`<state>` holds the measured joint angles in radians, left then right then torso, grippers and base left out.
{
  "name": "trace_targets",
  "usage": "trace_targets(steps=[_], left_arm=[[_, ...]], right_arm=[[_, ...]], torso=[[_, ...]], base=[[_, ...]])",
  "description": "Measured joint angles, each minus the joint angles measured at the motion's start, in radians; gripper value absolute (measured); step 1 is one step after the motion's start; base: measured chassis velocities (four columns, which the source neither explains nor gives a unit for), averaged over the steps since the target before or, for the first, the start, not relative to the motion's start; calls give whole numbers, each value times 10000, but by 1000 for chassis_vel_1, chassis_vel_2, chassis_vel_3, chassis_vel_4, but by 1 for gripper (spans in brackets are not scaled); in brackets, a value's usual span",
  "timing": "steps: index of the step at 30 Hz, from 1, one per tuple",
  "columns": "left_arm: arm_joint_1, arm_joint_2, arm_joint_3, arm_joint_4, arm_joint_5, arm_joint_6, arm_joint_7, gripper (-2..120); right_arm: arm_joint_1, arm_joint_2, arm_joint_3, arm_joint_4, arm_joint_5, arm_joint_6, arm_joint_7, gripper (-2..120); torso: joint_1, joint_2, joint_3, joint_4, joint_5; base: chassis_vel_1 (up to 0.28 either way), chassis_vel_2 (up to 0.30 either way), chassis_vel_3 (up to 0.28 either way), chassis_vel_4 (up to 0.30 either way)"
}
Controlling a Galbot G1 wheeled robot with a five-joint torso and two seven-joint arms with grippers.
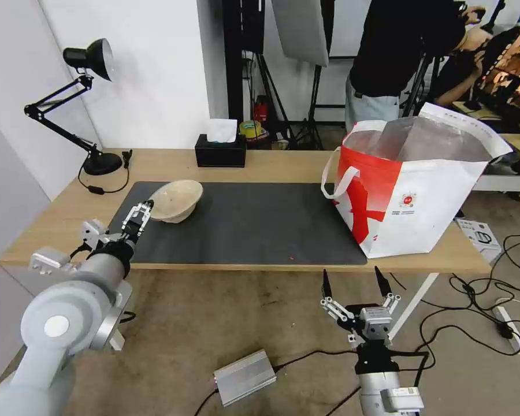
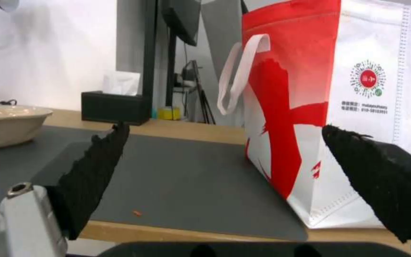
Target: Pick up the trash from the table and place it into the takeout bag.
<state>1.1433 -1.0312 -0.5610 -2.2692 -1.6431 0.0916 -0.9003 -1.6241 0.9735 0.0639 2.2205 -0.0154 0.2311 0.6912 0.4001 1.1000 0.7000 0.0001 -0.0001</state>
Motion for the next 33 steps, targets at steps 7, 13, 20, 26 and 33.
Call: trace_targets(steps=[7, 13, 20, 26, 33], left_arm=[[-711, 268, 356, 576, -304, 0, -252, 100], [-1496, 308, 807, 1232, -769, 0, -692, 100], [-2507, 327, 1147, 2112, -1568, 58, -1216, 100], [-2799, 178, 1278, 2526, -1676, 199, -1479, 100], [-3042, 91, 1430, 2799, -1670, 216, -1530, 100]], right_arm=[[0, 0, 0, 0, 0, 0, 0, 100], [0, 1, 0, 0, 0, 0, 0, 100], [0, 0, 0, 0, 0, 0, 0, 100], [0, 0, 0, 0, 0, 0, 0, 100], [0, 0, 0, 1, 0, 0, 0, 100]], torso=[[0, 0, 0, 0, 0], [0, 0, 0, -1, 1], [0, 0, 0, -1, 0], [0, 0, 0, -1, 1], [0, 0, 0, -1, 1]], base=[[0, 0, 0, 0], [0, 0, 0, 0], [0, 0, 0, 0], [0, 0, 0, 0], [0, 0, 0, 0]])
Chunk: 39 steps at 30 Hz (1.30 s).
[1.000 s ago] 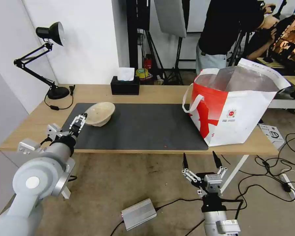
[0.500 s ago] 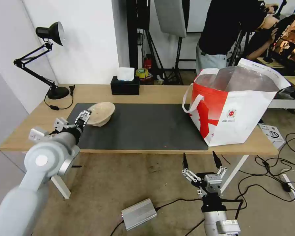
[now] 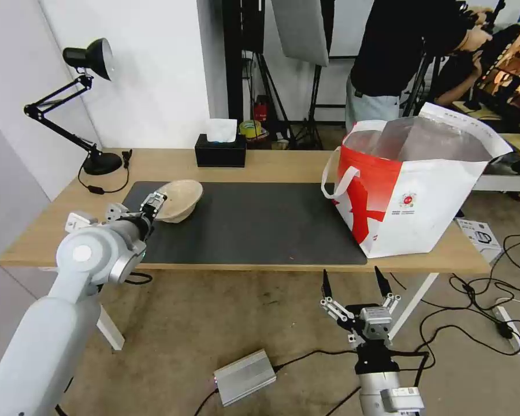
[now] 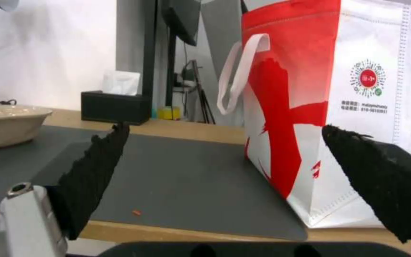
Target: Pick up the trash from the table and place it into the takeout bag.
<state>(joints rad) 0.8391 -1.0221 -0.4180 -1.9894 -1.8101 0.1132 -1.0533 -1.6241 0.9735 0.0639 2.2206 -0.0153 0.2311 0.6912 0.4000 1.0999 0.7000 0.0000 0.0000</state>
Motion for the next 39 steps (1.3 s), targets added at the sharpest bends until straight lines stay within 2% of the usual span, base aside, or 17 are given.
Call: trace_targets(steps=[17, 21, 33, 39], left_arm=[[-864, -470, 480, 1156, 215, 0, 74, 100], [-1136, -647, 667, 1526, 373, -20, 256, 100], [-1363, -863, 709, 2248, 581, -21, 354, 100], [-1302, -979, 618, 2369, 680, -21, 355, 100]], right_arm=[[0, 0, 0, 0, 0, -1, 0, 100], [0, 0, 0, -1, 0, -1, 0, 100], [0, 0, 0, -1, 0, -1, 0, 100], [0, 0, 0, -1, 0, -1, 0, 100]], torso=[[-1, 0, -1, 0, 0], [-1, 0, 0, -1, 1], [-1, 0, 0, 0, 1], [0, 0, 0, 0, 0]], base=[[0, 0, 0, 0], [0, 0, 0, 0], [0, 0, 0, 0], [0, 0, 0, 0]])
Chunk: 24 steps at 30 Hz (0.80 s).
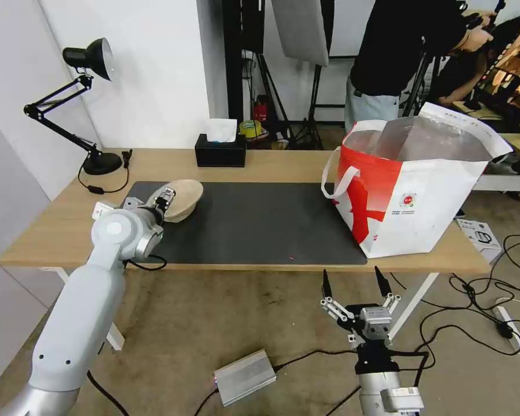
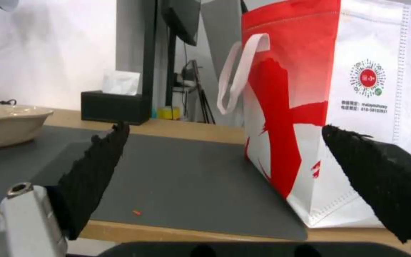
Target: Pick up the trash from the table and place it into the takeout bag.
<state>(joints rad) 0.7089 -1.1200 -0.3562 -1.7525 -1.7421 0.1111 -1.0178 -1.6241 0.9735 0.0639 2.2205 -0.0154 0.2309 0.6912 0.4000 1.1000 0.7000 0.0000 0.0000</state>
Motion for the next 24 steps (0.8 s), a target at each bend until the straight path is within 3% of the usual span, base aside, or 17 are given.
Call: trace_targets(steps=[7, 24], left_arm=[[48, -38, -76, 114, 118, 0, 30, 100], [-603, -466, 186, 1295, 508, 2, 351, 100]], right_arm=[[-1, 0, 0, 0, 0, 0, 0, 100], [0, 0, 0, 0, 0, 0, 0, 100]], torso=[[0, 0, 0, 0, 0], [0, 0, 0, 0, 0]], base=[[0, 0, 0, 0], [0, 0, 0, 0]])
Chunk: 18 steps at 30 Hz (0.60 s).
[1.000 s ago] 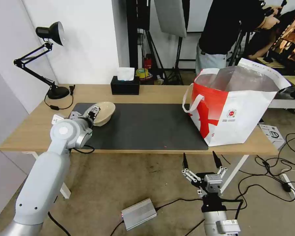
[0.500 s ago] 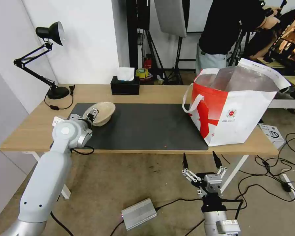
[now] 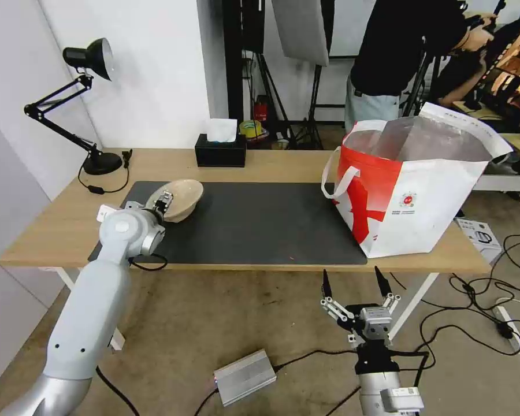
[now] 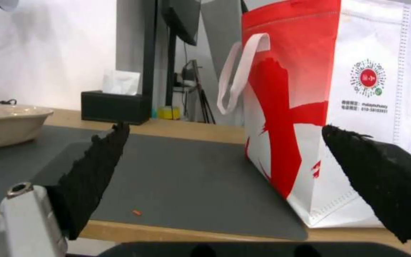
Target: Pick up the trash from the table and place it into the takeout bag.
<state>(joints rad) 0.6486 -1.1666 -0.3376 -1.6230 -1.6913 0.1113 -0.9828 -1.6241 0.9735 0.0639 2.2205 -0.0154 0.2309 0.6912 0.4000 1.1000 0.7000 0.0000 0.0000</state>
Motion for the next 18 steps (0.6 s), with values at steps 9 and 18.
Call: trace_targets(steps=[9, 18], left_arm=[[-310, -220, 251, 392, 179, 12, 188, 100], [-371, -218, 343, 447, 341, 6, 170, 87]], right_arm=[[0, 0, 0, 0, 0, 0, 0, 100], [0, 0, 0, 0, 0, 0, 0, 100]], torso=[[0, 0, 0, 0, 1], [0, 0, 0, -1, 1]], base=[[0, 0, 0, 0], [0, 0, 0, 0]])
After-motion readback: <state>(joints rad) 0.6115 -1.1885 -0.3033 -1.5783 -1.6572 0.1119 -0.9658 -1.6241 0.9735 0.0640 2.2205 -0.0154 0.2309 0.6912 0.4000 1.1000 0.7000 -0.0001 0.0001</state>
